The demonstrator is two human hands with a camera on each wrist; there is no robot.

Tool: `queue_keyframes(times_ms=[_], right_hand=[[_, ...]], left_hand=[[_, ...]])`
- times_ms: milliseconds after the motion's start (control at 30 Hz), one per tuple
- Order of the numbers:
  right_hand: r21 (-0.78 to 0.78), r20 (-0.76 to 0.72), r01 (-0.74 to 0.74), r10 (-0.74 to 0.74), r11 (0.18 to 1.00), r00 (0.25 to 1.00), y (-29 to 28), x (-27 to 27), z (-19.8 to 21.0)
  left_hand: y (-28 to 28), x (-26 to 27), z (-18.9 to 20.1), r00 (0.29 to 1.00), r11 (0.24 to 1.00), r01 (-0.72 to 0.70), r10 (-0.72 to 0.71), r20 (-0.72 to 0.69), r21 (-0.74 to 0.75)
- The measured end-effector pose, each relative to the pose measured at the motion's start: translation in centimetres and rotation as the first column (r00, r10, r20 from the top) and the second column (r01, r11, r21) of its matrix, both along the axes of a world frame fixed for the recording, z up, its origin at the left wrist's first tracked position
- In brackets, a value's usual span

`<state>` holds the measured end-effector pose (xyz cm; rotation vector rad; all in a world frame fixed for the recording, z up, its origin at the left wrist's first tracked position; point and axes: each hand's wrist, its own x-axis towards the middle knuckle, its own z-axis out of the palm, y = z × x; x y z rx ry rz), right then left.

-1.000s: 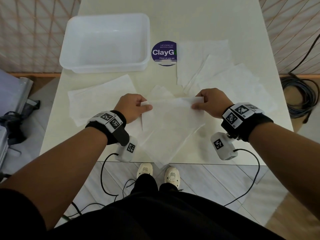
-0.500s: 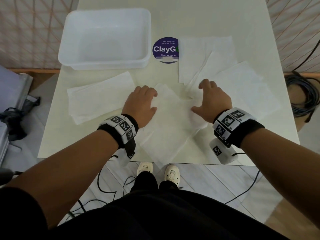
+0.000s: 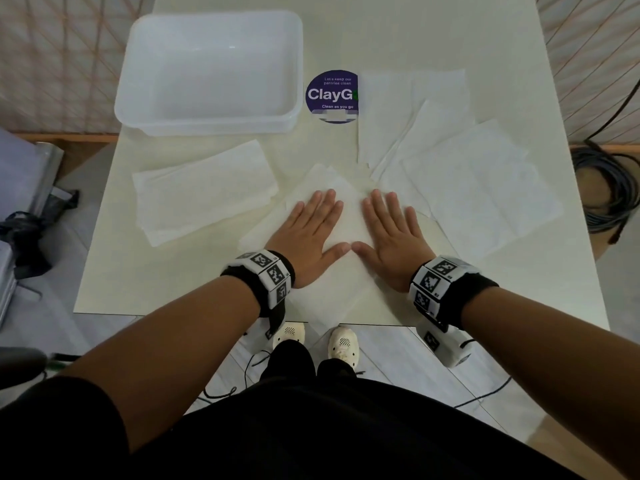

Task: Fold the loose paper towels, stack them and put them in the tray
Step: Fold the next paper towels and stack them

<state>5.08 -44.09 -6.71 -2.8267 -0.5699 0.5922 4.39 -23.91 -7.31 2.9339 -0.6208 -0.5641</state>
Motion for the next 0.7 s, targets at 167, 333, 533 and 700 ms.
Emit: queue_keyframes(times_ms=[167,333,533,700], right_hand=[[0.011,0.016,0.057,-0.057,0.998,0.998,-0.6,-0.5,-0.2],[0.009,0.011,0.048,-0.048,0.999,0.999,-0.7,-0.4,-0.4],[0.0,-0.02,0.039,-0.039,0.999,0.999,-0.8,-0.3,0.1],[-0.025,-0.034,0.026,-0.027,0.999,0.999,-0.7,-0.2,-0.1]], left_hand=[[2.5,-0.7,-0.4,0.999,0.999,-0.035,0.035,0.005,0.001],[3.2,-1.0,-0.1,0.998,0.998,-0.06,0.06,0.017,0.004],[4.2,-1.3,0.3,0.998,0.997,-0.067,0.067,-0.001,0.027],[4.1,-1.1,0.7,0.996,0.997,-0.068,0.07,-0.048,0.042]])
